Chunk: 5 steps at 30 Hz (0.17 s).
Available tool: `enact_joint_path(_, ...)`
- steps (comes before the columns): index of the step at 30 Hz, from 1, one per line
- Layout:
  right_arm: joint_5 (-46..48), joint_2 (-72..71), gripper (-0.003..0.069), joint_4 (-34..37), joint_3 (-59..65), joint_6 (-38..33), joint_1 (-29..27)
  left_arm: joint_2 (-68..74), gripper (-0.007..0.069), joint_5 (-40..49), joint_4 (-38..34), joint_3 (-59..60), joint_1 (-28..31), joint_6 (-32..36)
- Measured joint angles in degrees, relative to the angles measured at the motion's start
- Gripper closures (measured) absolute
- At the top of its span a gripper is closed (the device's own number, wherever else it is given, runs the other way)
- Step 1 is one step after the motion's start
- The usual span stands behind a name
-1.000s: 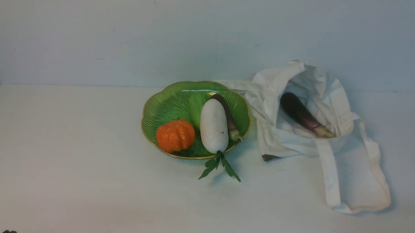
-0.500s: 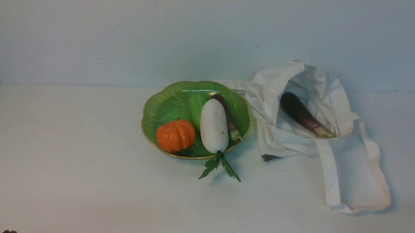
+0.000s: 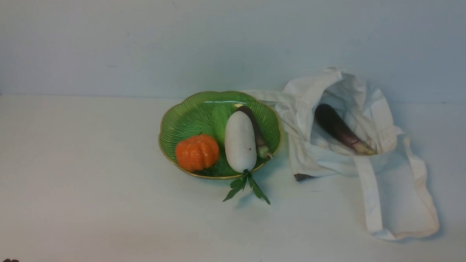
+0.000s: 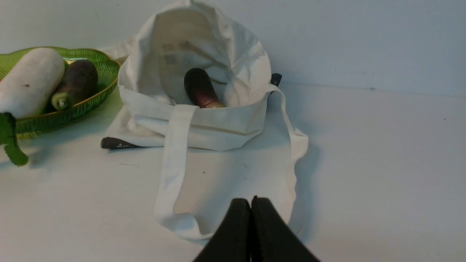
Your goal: Take vegetables from cloth bag on white table place on plate.
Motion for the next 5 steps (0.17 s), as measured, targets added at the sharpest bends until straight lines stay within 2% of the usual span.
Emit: enact_joint_path(5, 0.0, 0.0, 0.0674, 0.0, 0.0, 0.0, 0.0, 0.0, 0.0629, 0.0, 0.0, 0.0, 0.0, 0.0)
